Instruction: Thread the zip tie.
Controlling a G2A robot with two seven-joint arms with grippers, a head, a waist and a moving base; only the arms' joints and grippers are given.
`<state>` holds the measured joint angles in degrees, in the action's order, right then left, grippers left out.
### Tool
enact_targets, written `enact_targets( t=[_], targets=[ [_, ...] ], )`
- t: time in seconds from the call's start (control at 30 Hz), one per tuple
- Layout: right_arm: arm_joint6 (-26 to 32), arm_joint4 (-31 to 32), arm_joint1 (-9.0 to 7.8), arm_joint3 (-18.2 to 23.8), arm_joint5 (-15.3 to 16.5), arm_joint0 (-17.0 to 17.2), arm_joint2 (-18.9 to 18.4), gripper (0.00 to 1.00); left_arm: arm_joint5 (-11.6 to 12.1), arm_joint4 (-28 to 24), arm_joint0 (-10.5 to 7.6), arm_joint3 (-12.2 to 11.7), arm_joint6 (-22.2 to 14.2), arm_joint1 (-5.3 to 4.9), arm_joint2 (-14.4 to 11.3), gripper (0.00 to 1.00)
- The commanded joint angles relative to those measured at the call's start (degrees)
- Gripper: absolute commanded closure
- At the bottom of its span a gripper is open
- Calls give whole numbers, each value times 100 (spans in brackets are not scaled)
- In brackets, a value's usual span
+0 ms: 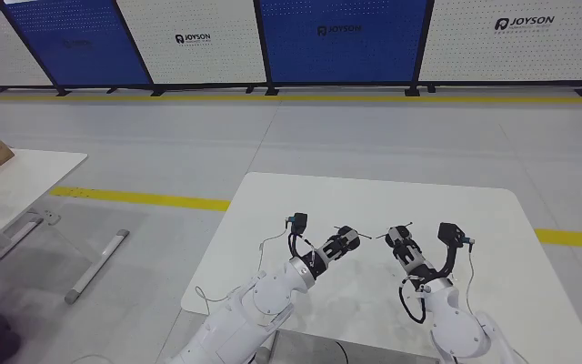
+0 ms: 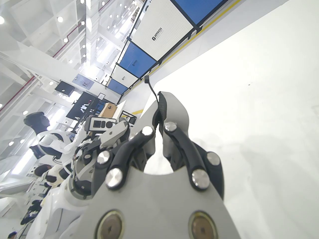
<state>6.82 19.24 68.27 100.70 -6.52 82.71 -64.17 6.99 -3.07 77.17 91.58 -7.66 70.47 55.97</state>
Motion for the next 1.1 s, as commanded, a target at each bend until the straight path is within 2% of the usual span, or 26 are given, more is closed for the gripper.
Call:
enact_targets(
  t=[0.0,0.23,0.4,0.57,0.67,1.07],
  targets=[
    [0,0,0,0,0,0,0,100,0,0,0,0,0,0,0,100],
    [-52,-42,11,-13,9,32,-6,100,0,0,0,0,0,0,0,100],
    [-292,-220,72,8,-155,50,16,100,0,0,0,0,0,0,0,100],
    [-388,-269,104,118,-67,110,29,100,0,0,0,0,0,0,0,100],
    [-396,-184,121,235,-115,164,84,100,0,0,0,0,0,0,0,100],
    [-404,-181,123,226,-105,171,80,100,0,0,0,0,0,0,0,100]
  ],
)
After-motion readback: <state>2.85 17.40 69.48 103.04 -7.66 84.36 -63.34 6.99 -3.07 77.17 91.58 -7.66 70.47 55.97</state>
